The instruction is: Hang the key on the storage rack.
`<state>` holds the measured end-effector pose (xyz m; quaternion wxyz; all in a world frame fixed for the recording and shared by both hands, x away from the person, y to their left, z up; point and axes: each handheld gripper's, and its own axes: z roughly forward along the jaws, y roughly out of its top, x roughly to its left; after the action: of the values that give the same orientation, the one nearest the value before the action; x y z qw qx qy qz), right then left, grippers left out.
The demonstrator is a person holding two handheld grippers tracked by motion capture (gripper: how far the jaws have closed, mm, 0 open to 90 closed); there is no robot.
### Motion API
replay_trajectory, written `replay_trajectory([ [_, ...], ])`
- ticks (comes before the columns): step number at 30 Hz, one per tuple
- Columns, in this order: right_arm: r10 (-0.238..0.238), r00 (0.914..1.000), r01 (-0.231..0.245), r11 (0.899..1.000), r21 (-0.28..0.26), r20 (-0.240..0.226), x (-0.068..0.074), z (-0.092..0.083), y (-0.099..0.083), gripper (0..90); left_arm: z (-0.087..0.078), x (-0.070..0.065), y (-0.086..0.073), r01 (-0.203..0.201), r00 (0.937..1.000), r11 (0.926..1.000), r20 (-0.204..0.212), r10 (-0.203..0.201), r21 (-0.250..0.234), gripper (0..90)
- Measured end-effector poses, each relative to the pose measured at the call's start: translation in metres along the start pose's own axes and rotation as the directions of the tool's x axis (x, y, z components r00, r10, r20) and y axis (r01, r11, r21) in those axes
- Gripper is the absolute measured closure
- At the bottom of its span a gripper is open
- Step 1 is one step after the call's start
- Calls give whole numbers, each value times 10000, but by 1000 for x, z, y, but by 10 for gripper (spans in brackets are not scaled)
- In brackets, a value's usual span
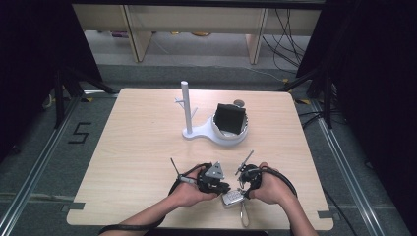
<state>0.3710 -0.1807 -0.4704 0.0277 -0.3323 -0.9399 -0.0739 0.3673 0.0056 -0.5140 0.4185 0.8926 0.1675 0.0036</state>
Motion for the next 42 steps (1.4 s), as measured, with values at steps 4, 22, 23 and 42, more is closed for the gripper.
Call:
replay_trajectory([
  [4,-186,9998,187,9996,-221,42,2,3,8,900,-4,-10,-7,-30,9996,9999,286,26,163,816],
  [22,580,9969,-565,9980,-289,529,1,8,25,887,-11,-14,-11,65,9999,10000,143,-66,65,801],
  [23,531,9970,-509,9980,-383,564,1,9,27,881,-11,-15,-11,169,9997,9998,159,-168,-65,801],
  [42,2969,9548,-2924,9475,-1292,166,12,-2,30,637,-86,-6,-58,1045,9828,9860,-1381,-1224,-1301,726],
])
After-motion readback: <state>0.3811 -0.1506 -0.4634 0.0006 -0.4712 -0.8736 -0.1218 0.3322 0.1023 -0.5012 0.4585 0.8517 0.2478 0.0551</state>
